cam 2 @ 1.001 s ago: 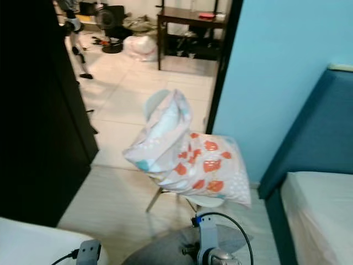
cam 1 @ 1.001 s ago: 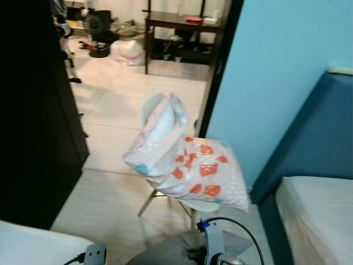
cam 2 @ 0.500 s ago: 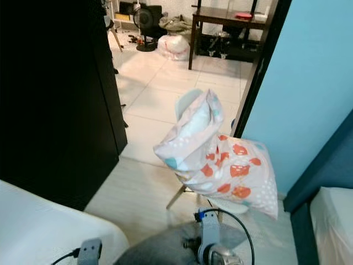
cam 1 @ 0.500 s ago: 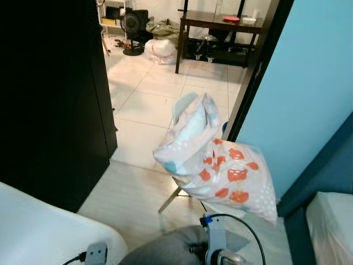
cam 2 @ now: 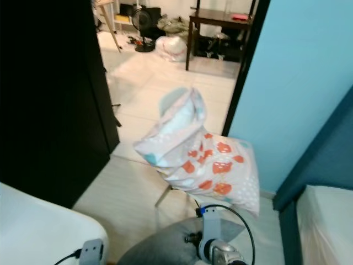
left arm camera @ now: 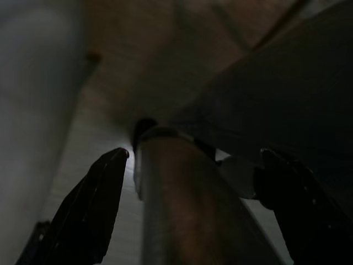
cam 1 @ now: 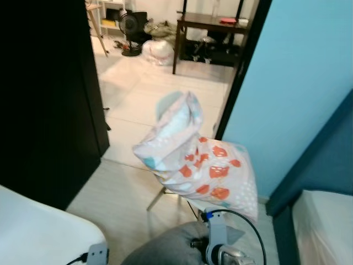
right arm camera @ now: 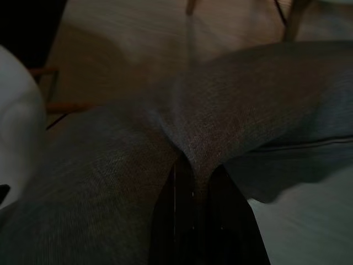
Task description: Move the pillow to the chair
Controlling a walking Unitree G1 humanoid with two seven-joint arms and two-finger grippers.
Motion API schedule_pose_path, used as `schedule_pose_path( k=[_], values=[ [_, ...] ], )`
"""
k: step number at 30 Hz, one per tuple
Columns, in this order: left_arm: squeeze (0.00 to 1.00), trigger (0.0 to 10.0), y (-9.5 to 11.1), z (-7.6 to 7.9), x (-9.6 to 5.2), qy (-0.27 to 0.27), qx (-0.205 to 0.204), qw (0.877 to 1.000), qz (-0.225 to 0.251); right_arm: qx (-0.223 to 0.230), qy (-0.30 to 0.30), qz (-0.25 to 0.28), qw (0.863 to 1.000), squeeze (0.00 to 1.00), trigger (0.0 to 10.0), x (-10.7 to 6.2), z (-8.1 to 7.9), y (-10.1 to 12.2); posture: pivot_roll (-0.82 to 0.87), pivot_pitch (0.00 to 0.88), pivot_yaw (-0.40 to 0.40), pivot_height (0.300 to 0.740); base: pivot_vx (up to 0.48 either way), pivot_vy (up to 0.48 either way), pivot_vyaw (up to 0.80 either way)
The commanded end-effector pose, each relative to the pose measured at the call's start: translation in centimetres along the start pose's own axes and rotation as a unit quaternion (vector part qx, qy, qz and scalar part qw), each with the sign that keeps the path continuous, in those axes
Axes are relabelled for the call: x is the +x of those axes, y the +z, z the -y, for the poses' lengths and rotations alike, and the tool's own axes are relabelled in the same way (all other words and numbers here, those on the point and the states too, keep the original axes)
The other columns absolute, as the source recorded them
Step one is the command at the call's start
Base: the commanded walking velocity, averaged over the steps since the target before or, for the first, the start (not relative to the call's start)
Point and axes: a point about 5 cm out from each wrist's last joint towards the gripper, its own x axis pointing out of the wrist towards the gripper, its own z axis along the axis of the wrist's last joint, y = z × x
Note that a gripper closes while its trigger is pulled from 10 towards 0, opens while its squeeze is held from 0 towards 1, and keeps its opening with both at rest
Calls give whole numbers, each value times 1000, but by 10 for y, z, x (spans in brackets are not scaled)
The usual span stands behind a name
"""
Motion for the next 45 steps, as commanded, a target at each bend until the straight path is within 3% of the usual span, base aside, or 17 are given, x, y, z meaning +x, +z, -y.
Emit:
schedule_pose_path(
  k=[1,10,15,24,27,31,37,45],
  values=[
    [0,10000,-8,0,-2,-2,1,1000,-17,-8,4,13,1000,0,10000,1,-2,6,86,24,-114,740,0,0,0],
    [0,10000,-10,-1,-2,-1,0,1000,-19,-21,15,8,1000,0,10000,2,-5,5,87,26,-111,740,0,0,0],
    [0,10000,-10,-1,-2,0,-2,1000,-19,-48,41,4,998,0,10000,2,-9,5,90,25,-112,740,0,0,781],
    [0,10000,-10,-1,-2,0,-5,1000,-19,-50,49,3,998,0,10000,2,-12,5,91,24,-114,740,0,0,781],
    [0,10000,-10,-2,-2,-1,-5,1000,-19,-24,65,29,997,0,10000,4,-17,15,90,30,-113,740,0,0,781],
    [0,10000,-8,-2,-2,1,-6,1000,-14,7,116,92,989,0,10000,7,-34,48,85,29,-109,740,0,0,781],
    [0,10000,-6,-2,-2,2,-4,1000,-12,-10,183,149,972,0,10000,8,-65,88,88,24,-115,740,0,0,781],
    [0,10000,-6,-2,-1,2,-4,1000,-12,-44,215,153,964,0,10000,9,-83,94,101,15,-125,740,0,0,781]
  ],
)
